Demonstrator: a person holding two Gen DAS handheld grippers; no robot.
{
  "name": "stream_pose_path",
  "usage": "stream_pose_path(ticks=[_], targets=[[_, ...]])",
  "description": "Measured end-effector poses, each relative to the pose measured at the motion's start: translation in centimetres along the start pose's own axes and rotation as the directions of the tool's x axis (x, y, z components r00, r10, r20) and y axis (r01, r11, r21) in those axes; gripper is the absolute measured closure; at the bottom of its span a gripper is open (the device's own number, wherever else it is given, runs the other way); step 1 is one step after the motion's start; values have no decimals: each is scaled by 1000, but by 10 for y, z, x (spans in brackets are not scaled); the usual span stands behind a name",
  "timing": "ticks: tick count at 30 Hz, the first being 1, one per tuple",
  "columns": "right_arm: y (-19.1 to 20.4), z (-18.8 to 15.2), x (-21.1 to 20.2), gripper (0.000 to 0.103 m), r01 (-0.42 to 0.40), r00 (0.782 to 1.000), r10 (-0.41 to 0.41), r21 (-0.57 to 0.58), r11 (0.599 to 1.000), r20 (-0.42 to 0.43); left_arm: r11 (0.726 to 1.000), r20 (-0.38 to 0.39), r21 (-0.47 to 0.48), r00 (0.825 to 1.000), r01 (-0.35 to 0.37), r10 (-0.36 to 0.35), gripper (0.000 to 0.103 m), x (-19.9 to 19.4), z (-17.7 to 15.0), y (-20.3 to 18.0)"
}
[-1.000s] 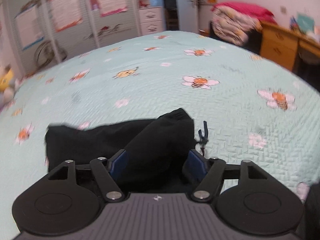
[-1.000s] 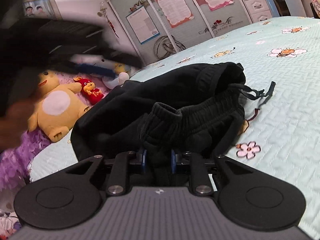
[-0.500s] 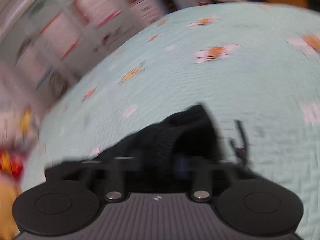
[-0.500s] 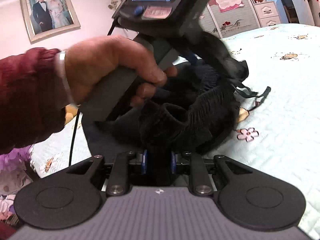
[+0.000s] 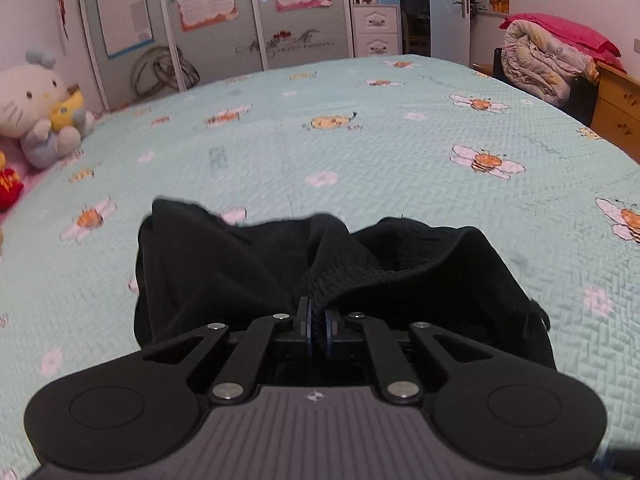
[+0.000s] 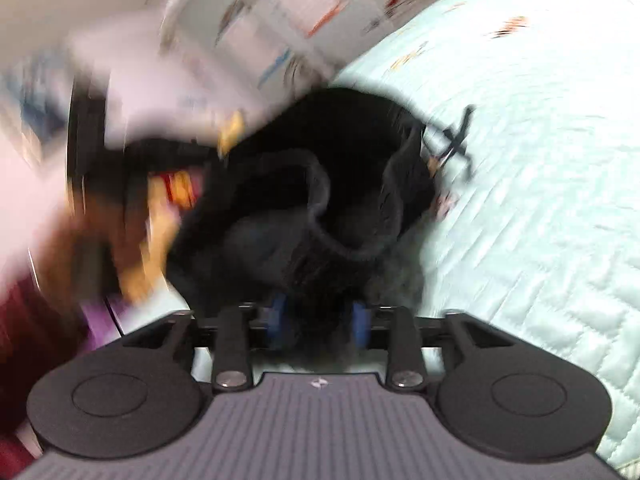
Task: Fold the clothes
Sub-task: 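Lift the hoodie with both grippers and turn it over above the quilt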
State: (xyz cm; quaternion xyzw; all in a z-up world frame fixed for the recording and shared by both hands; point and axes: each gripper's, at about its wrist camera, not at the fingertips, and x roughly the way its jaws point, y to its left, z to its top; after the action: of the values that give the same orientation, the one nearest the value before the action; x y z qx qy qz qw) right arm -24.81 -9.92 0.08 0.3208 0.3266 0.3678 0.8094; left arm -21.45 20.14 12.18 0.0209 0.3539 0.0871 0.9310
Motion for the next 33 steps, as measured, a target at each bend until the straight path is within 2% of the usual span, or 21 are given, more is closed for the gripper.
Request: stream_pose_path(ticks=[2, 4, 6, 8, 10, 12, 16, 19, 21, 22, 23, 24, 25, 26, 27, 28, 29, 32, 33], targets=[[-17, 15, -3, 45, -11, 996, -2, 138, 990, 92, 1000, -6, -16, 1000, 13, -13, 95, 0, -2, 3], [-37, 32, 5, 45, -19, 991, -19, 278, 960, 134, 999, -1, -33, 1000, 22, -22, 95, -3, 0, 6], [-53, 46, 19, 43, 28, 988, -82, 374, 927, 128, 998, 3, -50, 1000, 30, -30, 95, -6, 1, 9], [-67, 58, 40, 41, 64, 990, -114, 452, 890, 84, 998, 5, -55, 999, 34, -34, 95, -8, 1, 10], [-78, 64, 59, 40, 34, 994, -83, 521, 853, 72, 998, 3, -59, 999, 38, -38, 95, -9, 1, 11], [-83, 71, 74, 38, 34, 993, -95, 577, 816, 76, 997, 0, -66, 999, 40, -40, 95, -10, 0, 12], [-94, 85, 104, 35, -17, 993, -63, 657, 753, 99, 995, -7, -92, 999, 46, -46, 95, -9, 1, 16], [-98, 94, 107, 33, -188, 974, 53, 658, 729, 220, 992, -15, -113, 998, 60, -62, 95, -10, 2, 18], [-83, 104, 100, 33, -292, 947, 157, 543, 787, 281, 989, -18, -127, 997, 77, -80, 95, -10, 3, 19], [-70, 110, 98, 33, -325, 938, 220, 463, 825, 267, 987, -19, -134, 996, 86, -89, 94, -9, 4, 19], [-54, 114, 98, 33, -344, 936, 283, 379, 859, 208, 985, -21, -143, 995, 94, -98, 94, -8, 5, 20], [-38, 113, 103, 33, -350, 937, 334, 315, 882, 107, 983, -21, -152, 994, 100, -105, 94, -7, 5, 21], [-22, 111, 109, 33, -360, 928, 373, 253, 898, -3, 982, -21, -160, 994, 104, -109, 94, -7, 5, 21], [-10, 104, 119, 32, -338, 919, 370, 214, 916, -133, 980, -20, -164, 993, 108, -113, 94, -8, 5, 22], [-4, 96, 126, 32, -283, 919, 321, 186, 941, -228, 980, -20, -166, 993, 112, -117, 94, -9, 5, 23], [0, 88, 133, 32, -223, 913, 262, 154, 962, -313, 979, -20, -168, 993, 115, -120, 94, -9, 4, 24], [2, 80, 136, 32, -172, 909, 212, 140, 975, -360, 978, -22, -172, 992, 119, -124, 94, -10, 3, 26], [-10, 73, 118, 32, -148, 940, 211, 235, 961, -267, 979, -22, -171, 993, 113, -119, 94, -12, 2, 29], [-16, 74, 107, 32, -168, 953, 227, 272, 947, -200, 979, -20, -175, 993, 108, -113, 94, -12, 2, 30]])
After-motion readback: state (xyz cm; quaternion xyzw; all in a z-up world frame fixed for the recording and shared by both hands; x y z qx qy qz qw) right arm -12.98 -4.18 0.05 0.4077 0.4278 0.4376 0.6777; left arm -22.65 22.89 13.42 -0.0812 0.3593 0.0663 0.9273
